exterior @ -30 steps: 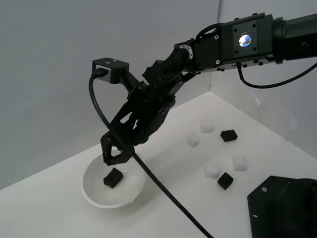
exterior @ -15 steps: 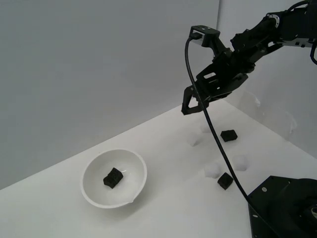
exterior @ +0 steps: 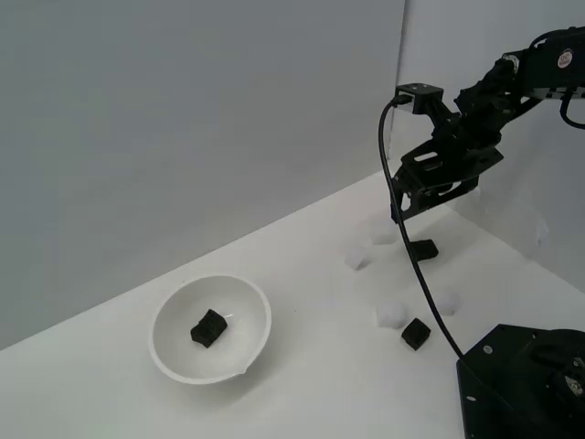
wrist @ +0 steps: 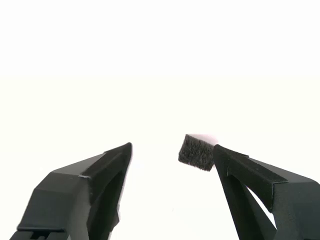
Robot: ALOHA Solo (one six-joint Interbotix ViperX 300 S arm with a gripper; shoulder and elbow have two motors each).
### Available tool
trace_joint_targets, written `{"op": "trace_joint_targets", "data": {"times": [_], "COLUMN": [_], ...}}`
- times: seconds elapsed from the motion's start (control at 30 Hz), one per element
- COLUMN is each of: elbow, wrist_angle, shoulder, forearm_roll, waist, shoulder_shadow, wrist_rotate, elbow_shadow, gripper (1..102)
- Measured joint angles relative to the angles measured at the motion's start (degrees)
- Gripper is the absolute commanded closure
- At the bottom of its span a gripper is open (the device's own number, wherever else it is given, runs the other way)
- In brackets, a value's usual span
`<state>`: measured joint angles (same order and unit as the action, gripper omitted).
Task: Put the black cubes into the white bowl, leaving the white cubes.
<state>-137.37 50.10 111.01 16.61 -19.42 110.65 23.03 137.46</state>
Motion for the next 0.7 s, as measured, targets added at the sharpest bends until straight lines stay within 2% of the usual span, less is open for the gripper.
{"op": "trace_joint_targets", "data": {"times": [0.17,0.47,0.7], "elbow": [-1.14,-1.23,-1.23], "wrist_angle": [0.00,-1.76,-1.85], "shoulder": [-1.23,-3.96,-6.24], "forearm_roll": [-1.58,-1.67,-1.67], "waist": [-2.37,-3.34,-4.39], "shoulder_shadow": [-1.23,-4.04,-6.42], "wrist_rotate": [0.00,0.00,0.35], "elbow_shadow": [1.32,1.32,1.32], "gripper": [11,11,11]}}
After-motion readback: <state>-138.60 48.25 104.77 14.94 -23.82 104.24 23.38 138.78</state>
